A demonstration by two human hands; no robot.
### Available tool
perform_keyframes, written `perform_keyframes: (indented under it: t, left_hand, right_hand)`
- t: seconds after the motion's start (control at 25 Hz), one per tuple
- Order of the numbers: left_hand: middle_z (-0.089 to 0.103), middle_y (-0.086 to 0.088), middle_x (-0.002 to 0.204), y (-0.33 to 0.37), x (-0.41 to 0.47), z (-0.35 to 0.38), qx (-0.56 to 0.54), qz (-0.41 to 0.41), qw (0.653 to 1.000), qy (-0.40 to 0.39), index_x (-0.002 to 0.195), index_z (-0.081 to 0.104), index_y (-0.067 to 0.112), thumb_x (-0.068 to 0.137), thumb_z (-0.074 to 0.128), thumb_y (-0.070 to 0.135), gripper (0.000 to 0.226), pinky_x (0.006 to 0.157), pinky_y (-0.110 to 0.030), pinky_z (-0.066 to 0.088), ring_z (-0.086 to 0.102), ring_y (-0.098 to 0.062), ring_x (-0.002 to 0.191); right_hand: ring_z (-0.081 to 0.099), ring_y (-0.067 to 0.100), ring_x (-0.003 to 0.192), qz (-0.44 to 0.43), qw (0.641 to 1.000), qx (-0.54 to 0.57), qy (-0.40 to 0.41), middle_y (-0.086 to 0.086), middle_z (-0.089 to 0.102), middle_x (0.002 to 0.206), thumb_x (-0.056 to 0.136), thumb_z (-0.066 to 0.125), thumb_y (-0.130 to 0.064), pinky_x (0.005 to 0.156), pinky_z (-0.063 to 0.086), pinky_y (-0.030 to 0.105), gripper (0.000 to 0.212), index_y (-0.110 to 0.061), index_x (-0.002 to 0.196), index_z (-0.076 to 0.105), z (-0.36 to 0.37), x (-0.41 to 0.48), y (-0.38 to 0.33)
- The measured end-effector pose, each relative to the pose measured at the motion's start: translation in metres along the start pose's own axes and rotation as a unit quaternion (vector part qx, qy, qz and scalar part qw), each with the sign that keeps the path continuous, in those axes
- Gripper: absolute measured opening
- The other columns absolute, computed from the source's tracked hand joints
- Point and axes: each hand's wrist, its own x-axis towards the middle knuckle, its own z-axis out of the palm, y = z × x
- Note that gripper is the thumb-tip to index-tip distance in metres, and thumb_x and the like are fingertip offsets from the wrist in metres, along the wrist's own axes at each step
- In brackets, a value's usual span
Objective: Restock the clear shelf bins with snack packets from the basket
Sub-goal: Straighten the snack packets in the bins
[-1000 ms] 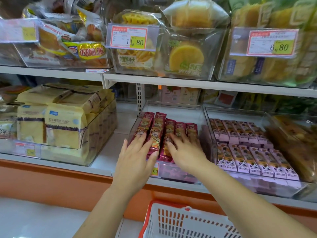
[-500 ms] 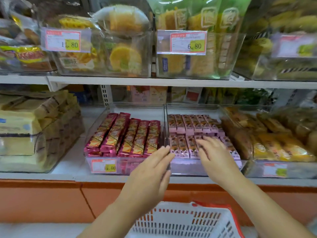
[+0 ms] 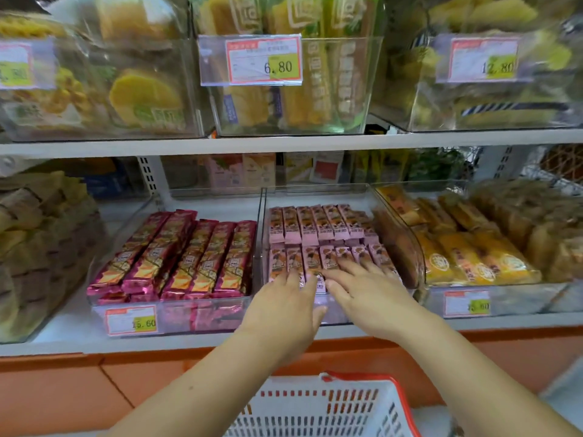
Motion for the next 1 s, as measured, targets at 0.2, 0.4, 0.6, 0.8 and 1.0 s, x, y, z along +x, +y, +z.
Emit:
perform_keyframes:
  t: [0.2,0.4,0.6,0.8,1.0]
  left_hand:
    - [0.022,-0.009,0.156,-0.006,0.022,0.002,-0.061,0.007,0.998,0.031,0.151,0.018,0.017,0.101,0.022,0.047,0.059,0.119,-0.041,0.016,0.015,-0.027,0.144]
    - [0.019,-0.007,0.158,-0.01,0.021,0.004,-0.101,0.004,0.995,-0.012,0.152,0.019,0.019,0.102,0.02,0.049,0.058,0.12,-0.041,0.014,0.01,-0.026,0.147]
    - [0.013,-0.004,0.16,-0.006,0.025,0.001,-0.091,-0.006,0.995,-0.027,0.152,0.018,0.021,0.101,0.019,0.051,0.059,0.12,-0.044,0.008,0.004,-0.024,0.148]
    - [0.025,0.001,0.157,-0.012,0.02,-0.029,-0.164,0.031,0.98,0.111,0.149,0.029,0.023,0.101,0.028,0.048,0.054,0.117,-0.031,0.015,0.018,-0.014,0.144]
    - [0.022,0.007,0.158,-0.058,0.027,-0.037,-0.167,-0.023,0.952,0.254,0.15,0.028,0.026,0.1,0.034,0.043,0.053,0.113,-0.021,0.01,0.016,-0.01,0.145]
  right_hand:
    - [0.004,0.027,0.148,0.01,1.0,-0.006,-0.003,-0.014,0.01,0.161,0.1,0.012,-0.053,0.117,0.002,0.051,0.046,-0.053,0.146,0.013,0.002,0.019,0.005]
    - [0.002,0.025,0.149,0.024,0.999,0.011,-0.021,-0.015,0.009,0.161,0.099,0.013,-0.054,0.118,0.004,0.051,0.047,-0.051,0.147,0.014,0.001,0.019,0.02]
    - [0.008,0.029,0.148,0.047,0.999,-0.018,-0.009,-0.006,0.012,0.161,0.102,0.015,-0.047,0.119,0.011,0.044,0.048,-0.04,0.15,0.019,-0.006,0.011,0.031]
    - [0.004,0.026,0.149,0.044,0.996,0.059,0.057,-0.005,0.014,0.161,0.1,0.018,-0.052,0.12,0.01,0.047,0.05,-0.042,0.148,0.023,-0.013,0.024,0.025]
    - [-0.017,0.029,0.147,0.017,0.997,0.025,0.069,-0.006,-0.007,0.162,0.097,0.019,-0.059,0.118,-0.006,0.053,0.056,-0.045,0.15,0.009,-0.008,0.068,0.005]
